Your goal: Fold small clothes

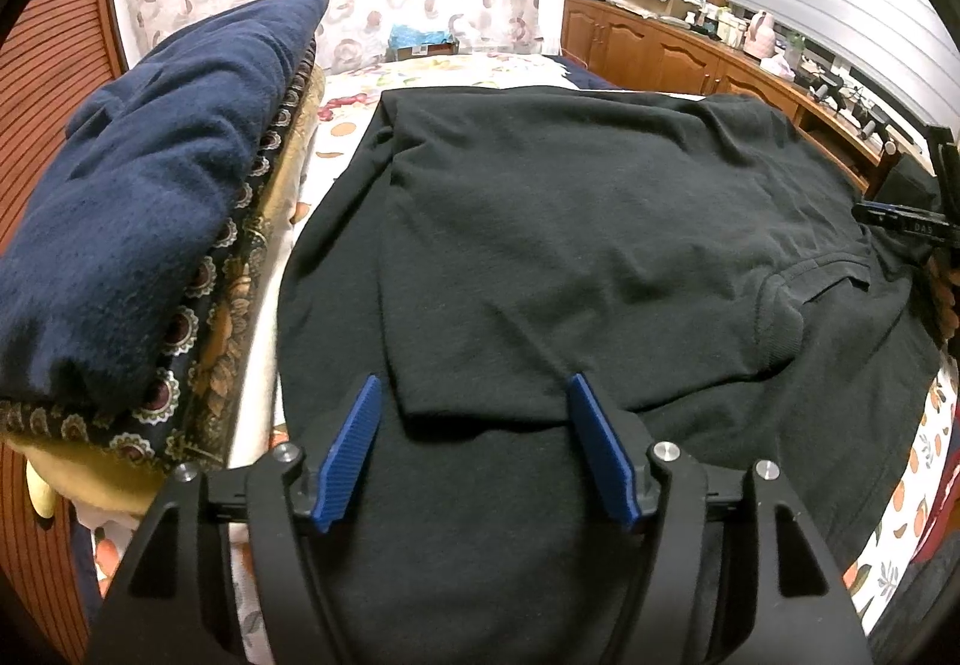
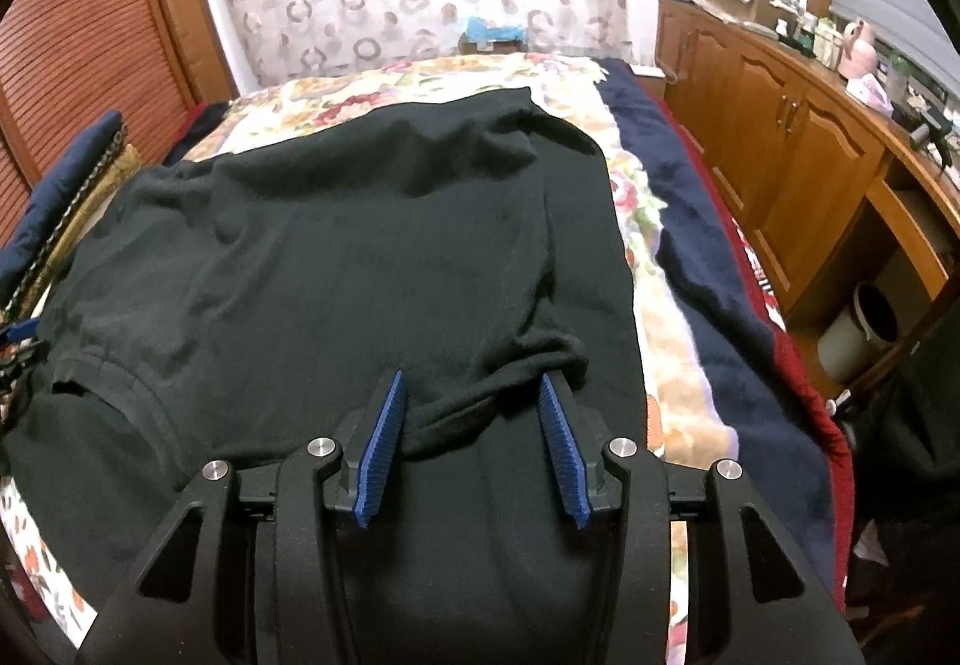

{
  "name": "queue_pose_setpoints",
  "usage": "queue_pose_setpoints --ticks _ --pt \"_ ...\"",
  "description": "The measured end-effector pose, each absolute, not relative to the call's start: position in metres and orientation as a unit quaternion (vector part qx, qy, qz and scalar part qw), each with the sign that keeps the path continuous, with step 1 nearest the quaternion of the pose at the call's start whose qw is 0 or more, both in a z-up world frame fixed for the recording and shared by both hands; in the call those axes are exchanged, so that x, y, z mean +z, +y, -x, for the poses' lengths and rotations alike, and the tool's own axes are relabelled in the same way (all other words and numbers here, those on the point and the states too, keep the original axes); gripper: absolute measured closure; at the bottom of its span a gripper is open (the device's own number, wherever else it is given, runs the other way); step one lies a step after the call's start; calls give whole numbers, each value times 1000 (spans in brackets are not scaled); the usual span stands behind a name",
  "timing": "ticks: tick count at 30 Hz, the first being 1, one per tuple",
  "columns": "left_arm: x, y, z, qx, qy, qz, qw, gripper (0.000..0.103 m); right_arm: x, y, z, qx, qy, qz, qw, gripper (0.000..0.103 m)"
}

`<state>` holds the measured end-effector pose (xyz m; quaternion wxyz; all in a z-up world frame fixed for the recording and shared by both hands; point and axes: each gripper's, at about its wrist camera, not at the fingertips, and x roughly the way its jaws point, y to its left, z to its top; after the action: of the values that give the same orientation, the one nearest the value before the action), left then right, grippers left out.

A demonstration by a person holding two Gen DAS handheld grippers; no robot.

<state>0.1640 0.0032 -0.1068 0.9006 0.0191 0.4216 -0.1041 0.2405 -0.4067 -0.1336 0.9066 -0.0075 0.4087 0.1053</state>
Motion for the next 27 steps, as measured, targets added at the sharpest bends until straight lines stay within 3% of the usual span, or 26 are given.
queue_pose_setpoints --ticks 10,13,18,21,23,27 --pt "-97 24 -151 -76 401 33 912 39 -135 -402 -239 105 402 21 909 50" --pt "-97 31 -153 -70 404 46 911 45 -136 -399 -239 101 403 32 909 49" --pt "-100 31 -163 -89 413 58 905 64 -137 -397 -238 100 403 35 909 49" --pt "-103 26 -170 -96 422 57 900 66 -136 -396 -238 99 401 36 910 50" --pt "-104 21 -173 -97 426 48 898 66 -135 -395 -237 93 400 39 911 61" --pt "-102 18 -177 -99 434 32 895 66 -130 -398 -239 100 400 18 911 63"
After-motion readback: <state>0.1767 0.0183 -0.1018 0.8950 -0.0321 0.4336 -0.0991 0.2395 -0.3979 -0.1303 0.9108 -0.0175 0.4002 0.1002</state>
